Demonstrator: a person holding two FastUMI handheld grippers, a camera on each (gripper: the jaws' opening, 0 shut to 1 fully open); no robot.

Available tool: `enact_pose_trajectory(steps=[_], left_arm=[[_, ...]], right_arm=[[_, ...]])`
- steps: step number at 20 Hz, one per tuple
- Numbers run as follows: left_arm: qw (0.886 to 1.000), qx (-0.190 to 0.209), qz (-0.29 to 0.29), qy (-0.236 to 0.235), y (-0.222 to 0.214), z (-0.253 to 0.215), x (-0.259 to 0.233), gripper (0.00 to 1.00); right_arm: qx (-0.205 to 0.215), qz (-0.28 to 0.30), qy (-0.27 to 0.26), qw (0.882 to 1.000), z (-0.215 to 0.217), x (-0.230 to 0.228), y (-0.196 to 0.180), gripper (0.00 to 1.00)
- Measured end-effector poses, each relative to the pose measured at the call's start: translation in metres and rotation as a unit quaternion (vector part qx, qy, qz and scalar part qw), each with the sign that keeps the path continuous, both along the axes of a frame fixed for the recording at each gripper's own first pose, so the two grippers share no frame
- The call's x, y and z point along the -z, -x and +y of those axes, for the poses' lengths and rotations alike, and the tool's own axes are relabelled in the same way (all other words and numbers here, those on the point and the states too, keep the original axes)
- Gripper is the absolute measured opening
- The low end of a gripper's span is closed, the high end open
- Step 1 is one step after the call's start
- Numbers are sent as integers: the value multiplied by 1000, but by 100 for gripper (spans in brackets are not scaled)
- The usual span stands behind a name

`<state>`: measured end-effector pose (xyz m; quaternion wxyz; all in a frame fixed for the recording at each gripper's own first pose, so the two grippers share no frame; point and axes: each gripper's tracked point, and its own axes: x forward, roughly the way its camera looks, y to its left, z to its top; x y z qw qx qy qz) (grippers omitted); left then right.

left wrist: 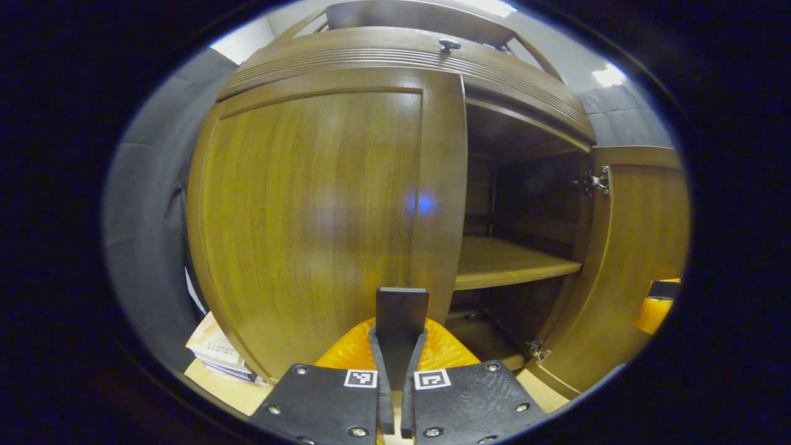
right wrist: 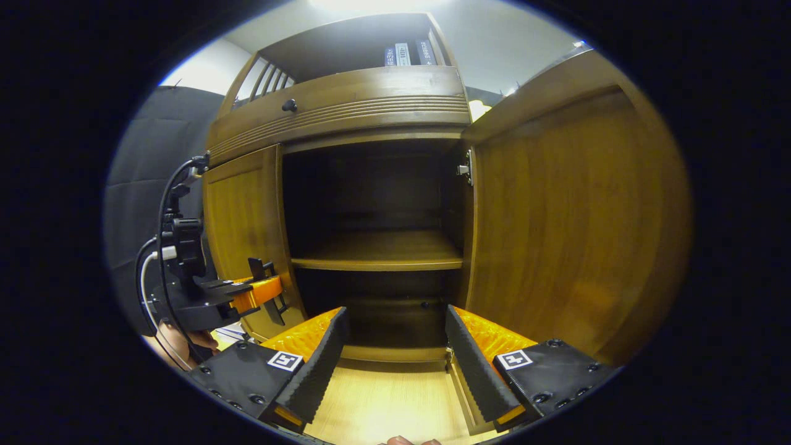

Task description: Open the right door of the double-door shoe cabinet with the right hand, and open the left door with the left hand.

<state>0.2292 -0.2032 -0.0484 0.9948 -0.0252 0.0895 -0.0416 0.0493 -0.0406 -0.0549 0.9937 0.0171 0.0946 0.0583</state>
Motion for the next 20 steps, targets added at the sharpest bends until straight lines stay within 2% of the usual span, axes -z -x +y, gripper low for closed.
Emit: enact_pose_trajectory(steps=[5, 12, 20], left_arm=[[1000, 8, -8, 4, 26, 8, -5, 8], [1000, 7, -28, 7, 79, 33, -5, 7], [999, -15, -37, 11, 130, 69, -6, 7]], right_arm=[[23, -9, 16, 1000, -6, -4, 14, 93], [53, -28, 9, 998, -9, -12, 35, 93], [40, -20, 8, 999, 9, -5, 70, 93]])
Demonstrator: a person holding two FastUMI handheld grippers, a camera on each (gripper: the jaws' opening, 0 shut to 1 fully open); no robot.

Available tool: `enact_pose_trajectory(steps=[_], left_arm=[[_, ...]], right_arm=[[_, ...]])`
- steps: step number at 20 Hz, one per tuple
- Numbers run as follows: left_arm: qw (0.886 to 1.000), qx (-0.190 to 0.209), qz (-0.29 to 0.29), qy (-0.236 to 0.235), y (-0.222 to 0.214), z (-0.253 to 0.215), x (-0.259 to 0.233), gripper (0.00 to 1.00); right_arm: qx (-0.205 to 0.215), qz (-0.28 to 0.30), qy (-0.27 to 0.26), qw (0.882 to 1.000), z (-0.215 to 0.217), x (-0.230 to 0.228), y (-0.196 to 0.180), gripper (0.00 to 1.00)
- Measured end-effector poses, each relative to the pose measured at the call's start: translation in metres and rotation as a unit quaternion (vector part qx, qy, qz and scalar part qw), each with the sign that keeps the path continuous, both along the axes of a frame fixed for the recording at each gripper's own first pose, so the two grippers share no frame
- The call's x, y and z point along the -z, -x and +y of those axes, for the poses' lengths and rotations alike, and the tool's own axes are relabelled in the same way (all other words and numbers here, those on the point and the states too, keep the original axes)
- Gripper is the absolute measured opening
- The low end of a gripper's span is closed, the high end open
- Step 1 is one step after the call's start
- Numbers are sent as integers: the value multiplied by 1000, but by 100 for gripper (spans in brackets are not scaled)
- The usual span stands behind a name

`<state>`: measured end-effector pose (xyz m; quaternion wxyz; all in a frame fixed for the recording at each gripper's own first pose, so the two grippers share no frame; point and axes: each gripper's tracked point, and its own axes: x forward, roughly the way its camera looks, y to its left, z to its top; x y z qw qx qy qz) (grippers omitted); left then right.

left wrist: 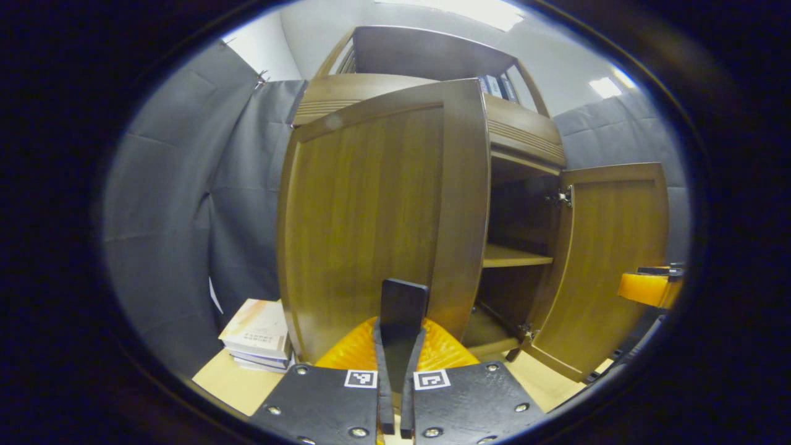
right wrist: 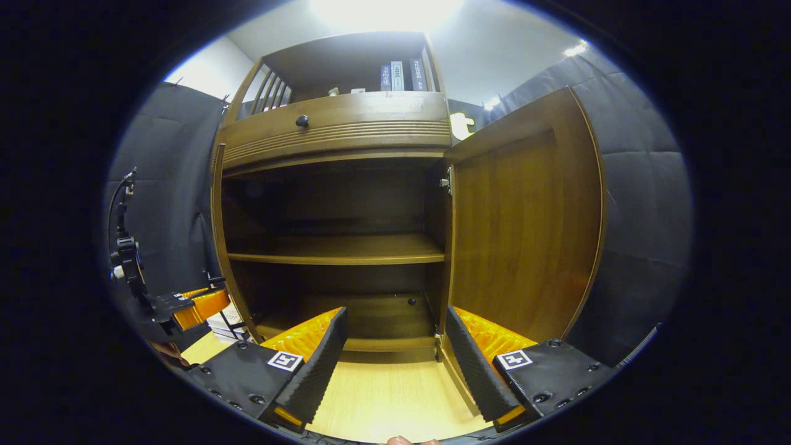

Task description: Open the right door of the double-door shoe cabinet with the right hand, and open the left door with the left hand.

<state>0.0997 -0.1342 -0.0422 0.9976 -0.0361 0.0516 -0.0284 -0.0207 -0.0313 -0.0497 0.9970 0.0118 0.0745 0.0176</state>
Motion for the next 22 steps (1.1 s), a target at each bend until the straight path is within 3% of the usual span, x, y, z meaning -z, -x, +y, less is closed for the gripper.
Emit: enact_pose_trajectory(steps=[7, 18, 22], left_arm=[[1000, -15, -14, 6, 40, 45, -3, 7], [999, 14, -40, -3, 75, 134, -2, 5], [999, 25, -42, -9, 79, 170, -4, 5]], right_arm=[[-18, -2, -2, 1000, 18, -2, 14, 93], [-28, 7, -16, 999, 31, 2, 15, 93], [-29, 7, -11, 999, 32, 0, 15, 98]])
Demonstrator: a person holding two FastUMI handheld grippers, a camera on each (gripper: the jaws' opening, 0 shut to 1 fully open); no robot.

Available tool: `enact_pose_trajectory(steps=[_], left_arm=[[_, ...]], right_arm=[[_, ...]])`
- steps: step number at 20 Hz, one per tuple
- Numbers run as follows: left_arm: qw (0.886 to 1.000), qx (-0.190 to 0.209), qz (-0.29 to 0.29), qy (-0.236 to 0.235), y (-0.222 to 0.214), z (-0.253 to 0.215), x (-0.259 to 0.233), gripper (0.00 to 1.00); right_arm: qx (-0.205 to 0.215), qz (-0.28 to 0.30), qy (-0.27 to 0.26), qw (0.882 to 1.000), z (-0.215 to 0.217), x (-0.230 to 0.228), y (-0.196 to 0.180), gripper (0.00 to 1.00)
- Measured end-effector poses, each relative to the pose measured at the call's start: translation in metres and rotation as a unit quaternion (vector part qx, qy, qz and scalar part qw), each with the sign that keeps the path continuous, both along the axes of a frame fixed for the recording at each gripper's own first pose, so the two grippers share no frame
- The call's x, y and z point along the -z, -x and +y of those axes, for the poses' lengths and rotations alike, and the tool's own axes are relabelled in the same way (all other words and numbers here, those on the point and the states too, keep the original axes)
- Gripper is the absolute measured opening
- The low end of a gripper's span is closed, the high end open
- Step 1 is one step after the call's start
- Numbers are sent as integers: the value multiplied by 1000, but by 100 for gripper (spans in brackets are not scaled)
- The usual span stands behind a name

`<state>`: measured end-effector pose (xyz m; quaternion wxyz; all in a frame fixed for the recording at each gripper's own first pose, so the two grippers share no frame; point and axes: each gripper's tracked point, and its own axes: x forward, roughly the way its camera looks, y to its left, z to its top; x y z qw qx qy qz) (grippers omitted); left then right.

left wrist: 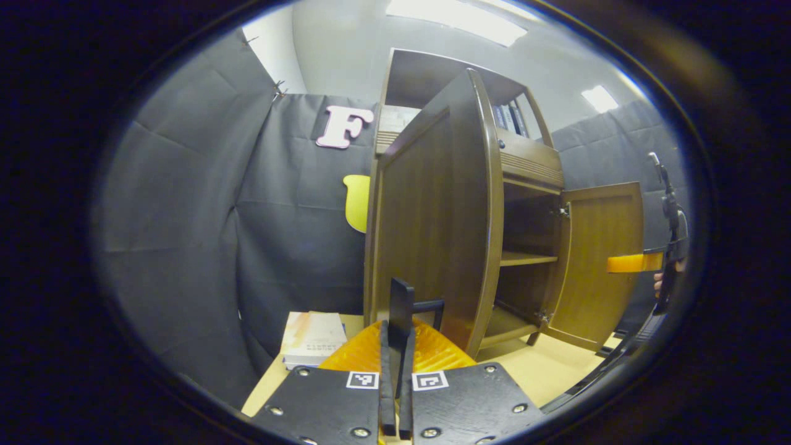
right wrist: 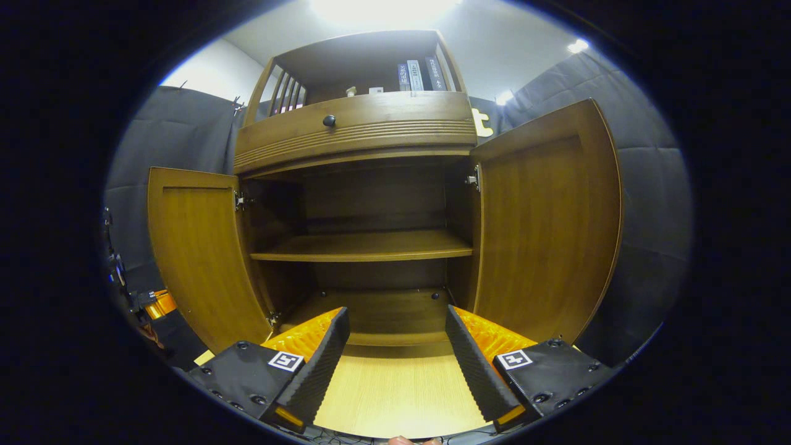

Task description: Open the right door of the double-door shoe cabinet with the right hand, and open the left door with the left hand.

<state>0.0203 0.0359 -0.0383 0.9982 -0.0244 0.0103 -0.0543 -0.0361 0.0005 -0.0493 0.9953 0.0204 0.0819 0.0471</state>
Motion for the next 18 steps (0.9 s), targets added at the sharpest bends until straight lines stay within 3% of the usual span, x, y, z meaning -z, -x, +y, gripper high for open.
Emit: enact_pose_trajectory(steps=[1, 5, 10, 11, 12, 18], left_arm=[[1000, 1, -1, 1, 0, 8, 0, 5], [1000, 9, 1, -2, -5, 42, 2, 5], [999, 33, 9, -12, -8, 50, 7, 4], [999, 34, 12, -14, -10, 50, 8, 4], [999, 38, 12, -16, -10, 50, 9, 4], [999, 32, 15, -14, -10, 59, 10, 4]], right_arm=[[1, 2, 0, 1000, 0, 0, 0, 92], [-3, 4, 9, 1000, 1, 0, -1, 92], [1, 2, 12, 1000, 1, -1, -2, 92], [4, 3, 12, 1000, 1, -2, -2, 100], [7, 3, 13, 1000, 0, -2, -2, 92], [32, 6, 14, 999, -3, -1, -2, 92]])
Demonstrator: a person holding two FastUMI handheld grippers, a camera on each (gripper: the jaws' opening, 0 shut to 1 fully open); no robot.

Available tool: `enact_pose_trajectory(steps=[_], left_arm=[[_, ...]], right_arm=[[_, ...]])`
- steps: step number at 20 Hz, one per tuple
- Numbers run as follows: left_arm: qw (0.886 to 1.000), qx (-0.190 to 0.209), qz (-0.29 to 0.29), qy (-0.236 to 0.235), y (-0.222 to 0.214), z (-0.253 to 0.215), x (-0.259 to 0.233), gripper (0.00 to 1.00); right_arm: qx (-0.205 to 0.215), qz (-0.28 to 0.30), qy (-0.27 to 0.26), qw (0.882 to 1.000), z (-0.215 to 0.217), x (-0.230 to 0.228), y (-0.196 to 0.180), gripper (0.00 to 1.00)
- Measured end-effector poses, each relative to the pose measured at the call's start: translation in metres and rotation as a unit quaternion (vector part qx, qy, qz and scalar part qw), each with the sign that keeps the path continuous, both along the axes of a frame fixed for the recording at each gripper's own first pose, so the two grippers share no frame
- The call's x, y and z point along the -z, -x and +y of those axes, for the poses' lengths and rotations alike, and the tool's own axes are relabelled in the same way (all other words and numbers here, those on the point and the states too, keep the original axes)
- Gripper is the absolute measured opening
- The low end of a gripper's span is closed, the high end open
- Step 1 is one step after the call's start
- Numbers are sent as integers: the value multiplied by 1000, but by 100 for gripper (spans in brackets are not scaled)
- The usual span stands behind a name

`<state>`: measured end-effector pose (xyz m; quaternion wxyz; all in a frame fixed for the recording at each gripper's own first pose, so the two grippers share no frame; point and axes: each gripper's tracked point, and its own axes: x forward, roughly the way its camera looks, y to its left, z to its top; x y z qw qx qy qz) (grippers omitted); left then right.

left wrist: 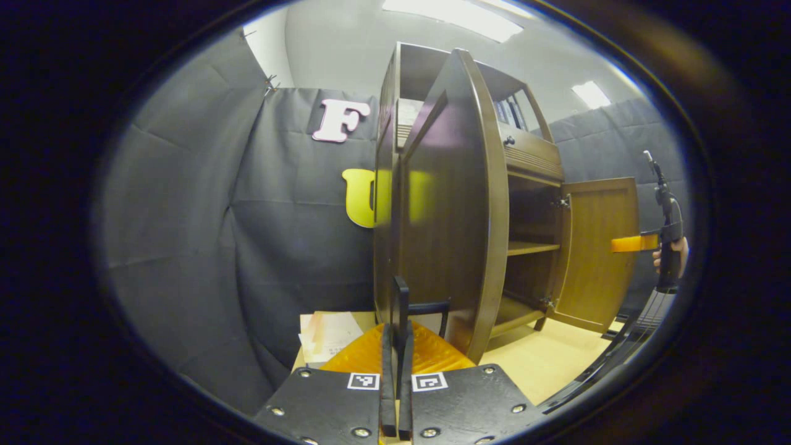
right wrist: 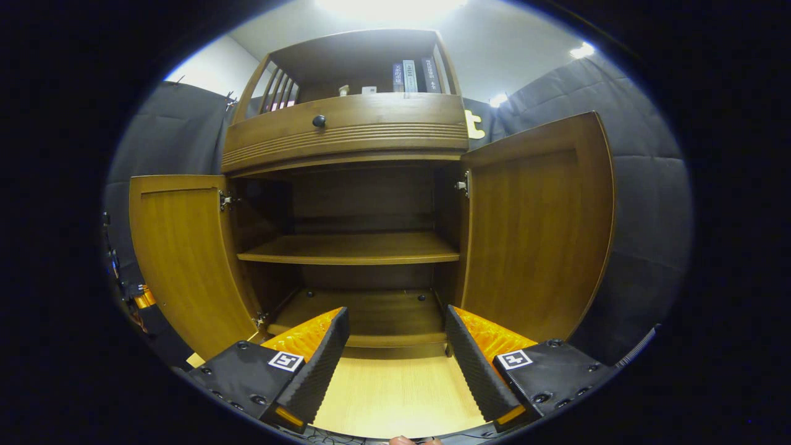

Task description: Open the right door of the double-door shoe cabinet with the right hand, and open the left door with the left hand.

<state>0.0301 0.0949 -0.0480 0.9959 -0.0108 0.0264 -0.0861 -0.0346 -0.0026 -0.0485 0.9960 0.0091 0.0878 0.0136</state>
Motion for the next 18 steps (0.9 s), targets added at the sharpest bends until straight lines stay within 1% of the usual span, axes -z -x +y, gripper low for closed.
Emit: enact_pose_trajectory(steps=[1, 2, 3, 6, 8, 10, 11, 14, 16, 18], left_arm=[[1000, 0, 1, 6, 1, 0, -1, 4], [1000, 1, 2, 12, 5, 1, -1, 4], [1000, -2, 3, 14, 9, 2, -2, 4], [1000, -25, 4, 16, 26, 9, -10, 4], [999, -38, 9, 2, 46, 4, -15, 5], [996, -83, 18, -26, 67, 9, -17, 34], [994, -100, 22, -31, 80, 9, -20, 48], [990, -136, 30, -28, 114, -18, -25, 92], [985, -168, 37, -27, 134, -33, -29, 92], [983, -181, 34, -26, 149, -61, -42, 92]], right_arm=[[5, 1, -1, 1000, 0, 0, -2, 92], [10, 3, 0, 1000, -1, 0, -3, 98], [14, 4, 2, 1000, -1, 1, -4, 92], [23, 4, 2, 1000, -2, -4, -3, 93], [26, -3, -2, 1000, -3, -2, -6, 93], [24, -10, 7, 1000, -5, 0, -6, 92], [22, -14, 14, 1000, -5, 0, -6, 92], [-9, -16, 18, 1000, -2, 3, -6, 93], [-31, -6, 19, 999, -11, 8, -2, 93], [-48, -9, 19, 999, -24, 6, 6, 93]])
